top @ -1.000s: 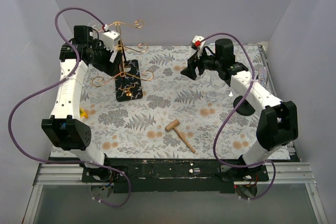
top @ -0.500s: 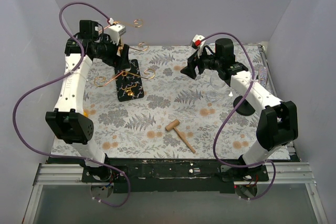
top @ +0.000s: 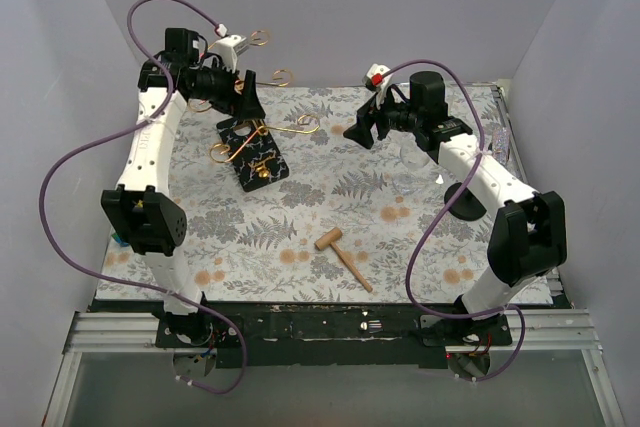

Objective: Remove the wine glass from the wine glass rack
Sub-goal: Adjust the wine rack at the center of the board.

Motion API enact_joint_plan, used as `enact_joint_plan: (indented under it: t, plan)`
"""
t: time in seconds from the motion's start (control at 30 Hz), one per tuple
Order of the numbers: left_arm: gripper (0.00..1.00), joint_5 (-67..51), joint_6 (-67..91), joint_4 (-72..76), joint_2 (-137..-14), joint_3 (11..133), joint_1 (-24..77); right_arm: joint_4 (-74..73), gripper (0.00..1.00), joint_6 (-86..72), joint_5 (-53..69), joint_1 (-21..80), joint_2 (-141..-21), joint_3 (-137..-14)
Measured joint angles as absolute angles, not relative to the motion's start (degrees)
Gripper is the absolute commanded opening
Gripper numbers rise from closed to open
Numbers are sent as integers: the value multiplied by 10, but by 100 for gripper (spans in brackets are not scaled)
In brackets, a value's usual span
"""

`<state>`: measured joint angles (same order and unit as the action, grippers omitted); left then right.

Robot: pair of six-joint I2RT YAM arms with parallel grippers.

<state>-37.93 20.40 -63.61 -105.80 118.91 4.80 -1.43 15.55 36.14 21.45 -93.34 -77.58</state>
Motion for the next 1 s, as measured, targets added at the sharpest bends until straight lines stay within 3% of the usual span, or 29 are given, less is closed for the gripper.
enact_joint_plan:
  t: [0.3, 0.5, 0.73, 0.87, 1.0]
  plan:
    - [88, -434, 199, -668, -1086, 1260, 48, -2, 81, 124, 385, 206, -940, -782]
    - [88, -458, 180, -679, -1044, 1306, 37, 95, 81, 10, 463, 145, -940, -787]
    - [86, -450, 214, -627, -1006, 1301, -132, 185, 81, -107, 547, 114, -961, -843]
    - [93, -427, 235, -512, -944, 1136, -243, 229, 81, -148, 589, 116, -977, -858]
    - [92, -409, 248, -412, -859, 949, -272, 238, 81, -164, 621, 117, -990, -867]
